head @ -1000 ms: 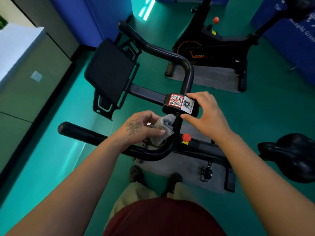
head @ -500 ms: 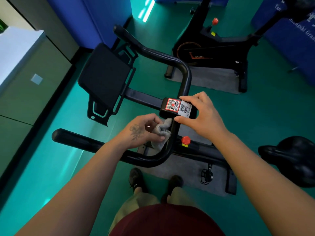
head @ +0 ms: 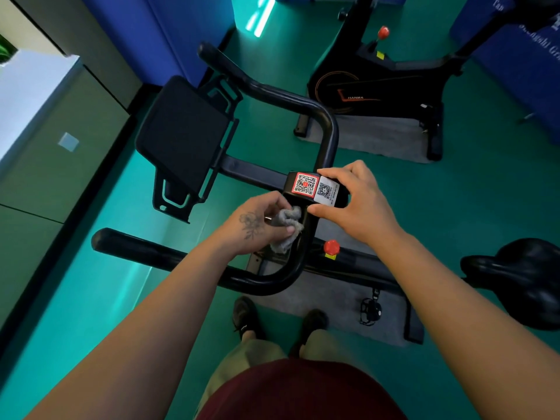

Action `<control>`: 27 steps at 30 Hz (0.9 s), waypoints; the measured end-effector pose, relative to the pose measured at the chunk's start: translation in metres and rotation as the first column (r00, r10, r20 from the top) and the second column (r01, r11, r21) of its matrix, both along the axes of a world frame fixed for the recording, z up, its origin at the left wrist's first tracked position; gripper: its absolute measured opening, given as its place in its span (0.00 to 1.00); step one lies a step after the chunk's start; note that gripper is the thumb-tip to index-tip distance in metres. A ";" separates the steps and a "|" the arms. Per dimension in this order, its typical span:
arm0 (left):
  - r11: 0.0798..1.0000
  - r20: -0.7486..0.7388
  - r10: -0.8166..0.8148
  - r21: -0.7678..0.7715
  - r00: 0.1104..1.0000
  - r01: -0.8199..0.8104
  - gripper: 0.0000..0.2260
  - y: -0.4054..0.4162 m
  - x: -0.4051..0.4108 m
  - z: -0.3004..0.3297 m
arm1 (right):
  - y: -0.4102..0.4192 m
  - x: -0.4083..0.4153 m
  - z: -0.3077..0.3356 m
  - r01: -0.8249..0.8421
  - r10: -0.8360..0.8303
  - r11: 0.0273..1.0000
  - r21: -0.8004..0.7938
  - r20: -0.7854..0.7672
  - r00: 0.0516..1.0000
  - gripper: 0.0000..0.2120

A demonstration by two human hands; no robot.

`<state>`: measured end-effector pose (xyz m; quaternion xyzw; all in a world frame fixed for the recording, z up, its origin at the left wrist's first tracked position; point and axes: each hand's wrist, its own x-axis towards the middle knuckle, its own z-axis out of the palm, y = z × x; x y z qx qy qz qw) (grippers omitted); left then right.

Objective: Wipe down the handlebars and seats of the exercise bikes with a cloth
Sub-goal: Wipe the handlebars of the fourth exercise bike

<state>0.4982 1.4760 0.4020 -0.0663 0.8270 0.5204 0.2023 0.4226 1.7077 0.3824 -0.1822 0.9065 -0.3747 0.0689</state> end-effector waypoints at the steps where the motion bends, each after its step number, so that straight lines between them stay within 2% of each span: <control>1: 1.000 0.001 -0.029 -0.005 1.000 0.029 0.10 0.001 -0.001 0.000 | 0.000 0.000 0.000 0.003 -0.003 1.000 -0.003 0.002 1.000 0.35; 6: 0.978 0.043 -0.191 -0.082 0.981 0.194 0.14 -0.008 0.007 0.006 | -0.001 0.001 -0.002 0.010 -0.010 1.000 -0.012 0.012 1.000 0.35; 10: 0.937 0.116 -0.311 -0.128 0.943 0.325 0.13 -0.016 0.017 0.014 | -0.001 0.001 -0.003 0.005 -0.005 1.000 -0.015 0.009 1.000 0.35; 18: 0.989 0.016 -0.131 -0.074 0.991 0.132 0.10 -0.003 0.014 0.004 | -0.001 0.001 -0.003 0.012 -0.012 1.000 -0.014 0.003 1.000 0.35; 22: 0.980 0.019 -0.183 -0.076 0.983 0.184 0.10 -0.006 0.017 0.007 | -0.001 0.003 -0.004 0.010 -0.010 1.000 -0.018 0.002 1.000 0.35; 27: 0.952 0.126 -0.271 -0.110 0.954 0.285 0.12 -0.014 0.029 0.011 | 0.001 0.002 -0.005 0.007 -0.007 1.000 -0.028 0.009 1.000 0.35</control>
